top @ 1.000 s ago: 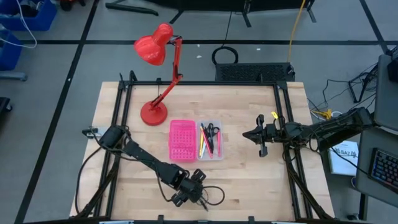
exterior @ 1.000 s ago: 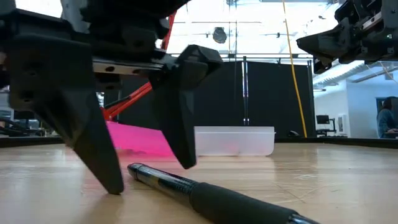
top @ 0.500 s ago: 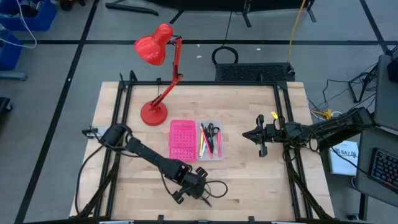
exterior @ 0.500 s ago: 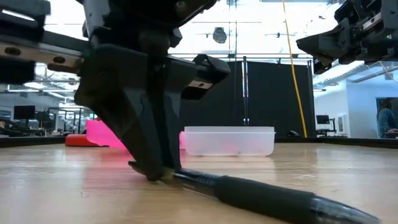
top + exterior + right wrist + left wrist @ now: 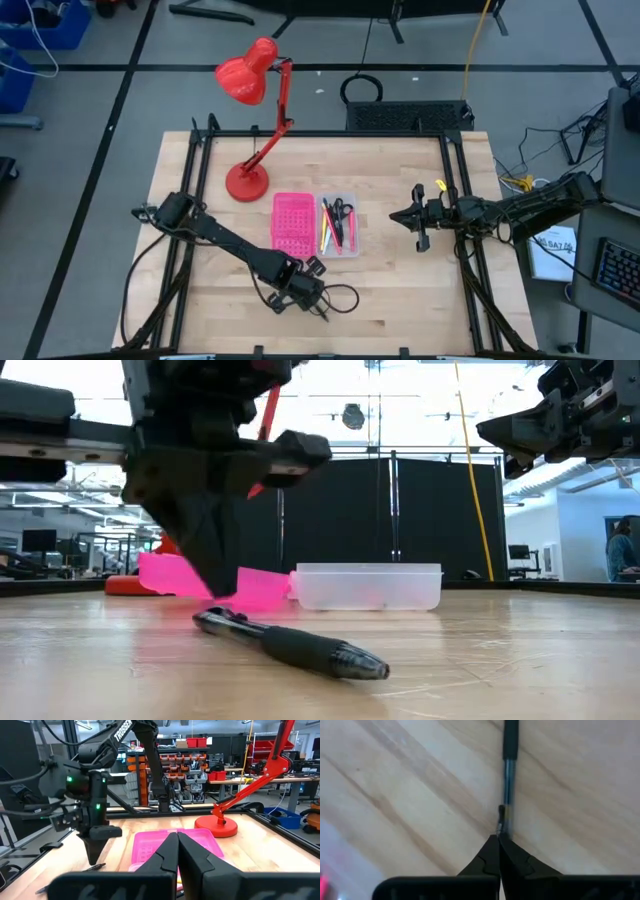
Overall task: Pick & place school supplies into a supply box
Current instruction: Put the black pen into the supply box
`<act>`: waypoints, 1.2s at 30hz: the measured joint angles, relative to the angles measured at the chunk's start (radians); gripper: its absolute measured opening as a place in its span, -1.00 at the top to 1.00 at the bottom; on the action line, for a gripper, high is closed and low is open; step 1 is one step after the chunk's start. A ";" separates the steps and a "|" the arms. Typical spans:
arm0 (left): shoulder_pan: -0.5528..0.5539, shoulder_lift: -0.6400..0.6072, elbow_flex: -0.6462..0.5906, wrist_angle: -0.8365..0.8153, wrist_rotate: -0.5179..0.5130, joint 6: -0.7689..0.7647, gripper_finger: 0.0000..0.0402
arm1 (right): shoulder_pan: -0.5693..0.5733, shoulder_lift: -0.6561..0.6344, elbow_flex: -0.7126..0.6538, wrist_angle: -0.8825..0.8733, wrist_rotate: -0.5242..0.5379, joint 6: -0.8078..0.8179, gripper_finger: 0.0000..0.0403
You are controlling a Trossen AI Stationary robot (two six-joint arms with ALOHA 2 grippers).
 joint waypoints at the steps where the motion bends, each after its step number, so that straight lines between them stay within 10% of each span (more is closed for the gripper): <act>1: 0.001 -0.010 0.000 -0.001 0.000 0.004 0.99 | 0.000 0.000 0.000 0.001 0.000 0.000 1.00; 18: -0.011 -0.102 -0.044 -0.048 0.064 0.007 0.98 | 0.000 0.010 0.000 0.007 0.055 0.074 1.00; 27: 0.007 -0.580 -0.554 0.345 -0.014 -0.169 0.99 | 0.041 0.177 0.121 -0.014 0.088 0.116 1.00; 36: 0.100 -1.038 -0.940 0.646 0.000 -0.239 0.99 | 0.186 0.565 0.547 -0.248 0.236 0.083 1.00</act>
